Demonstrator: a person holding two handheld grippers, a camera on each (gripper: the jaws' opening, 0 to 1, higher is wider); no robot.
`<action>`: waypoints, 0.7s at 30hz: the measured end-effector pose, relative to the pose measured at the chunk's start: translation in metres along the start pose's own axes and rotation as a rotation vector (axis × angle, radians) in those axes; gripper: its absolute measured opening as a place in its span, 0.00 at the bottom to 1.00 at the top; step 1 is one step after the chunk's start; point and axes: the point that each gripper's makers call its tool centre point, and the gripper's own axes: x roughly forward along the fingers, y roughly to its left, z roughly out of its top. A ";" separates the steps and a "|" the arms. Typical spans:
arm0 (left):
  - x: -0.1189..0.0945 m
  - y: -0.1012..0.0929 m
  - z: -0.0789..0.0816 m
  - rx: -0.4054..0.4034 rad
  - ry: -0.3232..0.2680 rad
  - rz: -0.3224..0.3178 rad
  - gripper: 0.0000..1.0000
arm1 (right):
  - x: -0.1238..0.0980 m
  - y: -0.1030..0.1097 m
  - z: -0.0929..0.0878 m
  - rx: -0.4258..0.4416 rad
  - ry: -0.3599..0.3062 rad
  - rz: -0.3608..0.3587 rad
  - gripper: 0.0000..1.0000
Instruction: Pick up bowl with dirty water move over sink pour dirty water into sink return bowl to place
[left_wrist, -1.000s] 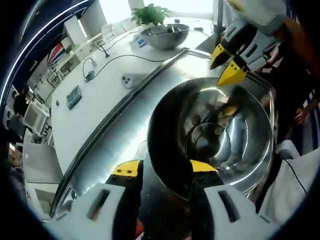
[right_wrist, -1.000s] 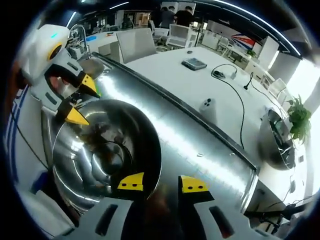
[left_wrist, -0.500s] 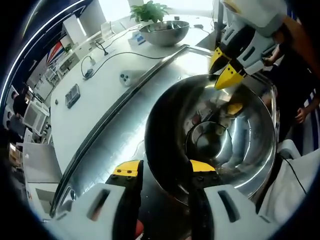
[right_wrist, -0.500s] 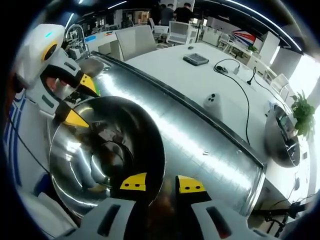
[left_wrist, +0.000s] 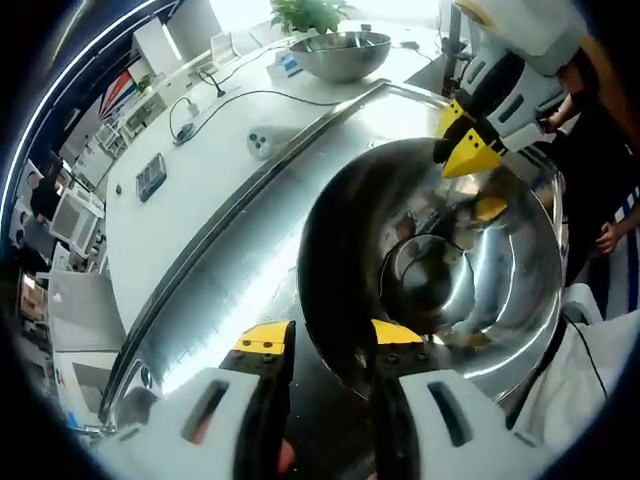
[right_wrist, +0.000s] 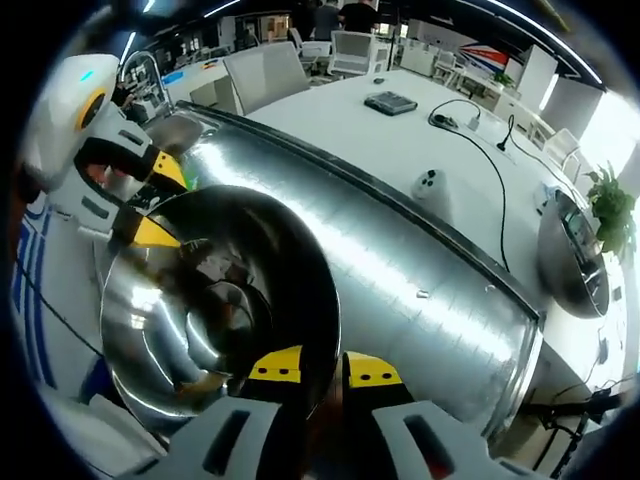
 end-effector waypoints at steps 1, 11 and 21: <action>0.000 0.001 0.000 -0.025 0.007 0.003 0.15 | 0.000 -0.001 -0.001 0.005 0.014 -0.009 0.04; 0.005 0.000 -0.010 -0.006 0.071 -0.013 0.12 | -0.002 -0.003 -0.004 0.028 0.051 -0.006 0.01; 0.004 -0.003 -0.012 -0.004 0.090 -0.012 0.07 | -0.001 -0.002 -0.007 0.078 0.072 0.000 0.00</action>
